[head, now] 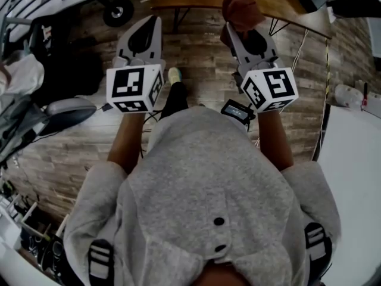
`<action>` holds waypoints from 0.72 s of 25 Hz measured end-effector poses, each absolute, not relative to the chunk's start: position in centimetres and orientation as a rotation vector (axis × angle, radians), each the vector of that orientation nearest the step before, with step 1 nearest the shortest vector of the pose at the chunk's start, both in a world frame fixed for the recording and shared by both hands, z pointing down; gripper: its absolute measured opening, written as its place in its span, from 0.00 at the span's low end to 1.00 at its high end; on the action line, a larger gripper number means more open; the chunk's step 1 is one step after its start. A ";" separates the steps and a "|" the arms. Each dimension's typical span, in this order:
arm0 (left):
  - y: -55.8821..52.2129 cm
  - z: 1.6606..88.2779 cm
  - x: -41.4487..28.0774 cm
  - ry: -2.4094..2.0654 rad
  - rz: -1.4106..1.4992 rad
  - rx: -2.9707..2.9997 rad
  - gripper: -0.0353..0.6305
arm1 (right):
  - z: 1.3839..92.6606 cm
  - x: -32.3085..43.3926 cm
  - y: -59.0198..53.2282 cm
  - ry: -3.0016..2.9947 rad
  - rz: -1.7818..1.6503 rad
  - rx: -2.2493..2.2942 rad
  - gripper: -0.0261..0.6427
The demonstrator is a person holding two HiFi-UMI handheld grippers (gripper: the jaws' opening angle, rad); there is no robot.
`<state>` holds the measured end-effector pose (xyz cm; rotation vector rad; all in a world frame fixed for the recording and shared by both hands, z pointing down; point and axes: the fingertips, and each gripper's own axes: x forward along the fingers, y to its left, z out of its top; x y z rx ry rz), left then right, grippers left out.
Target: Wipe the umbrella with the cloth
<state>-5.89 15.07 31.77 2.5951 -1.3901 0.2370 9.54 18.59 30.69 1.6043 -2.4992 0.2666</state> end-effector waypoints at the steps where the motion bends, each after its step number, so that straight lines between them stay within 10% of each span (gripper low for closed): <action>1: 15.0 31.9 -6.0 -1.392 0.238 2.591 0.07 | 30.7 9.5 18.6 -2.497 0.269 1.603 0.18; 18: 13.4 31.8 -5.2 -1.336 0.174 2.599 0.07 | 28.8 9.9 18.9 -2.420 0.177 1.632 0.18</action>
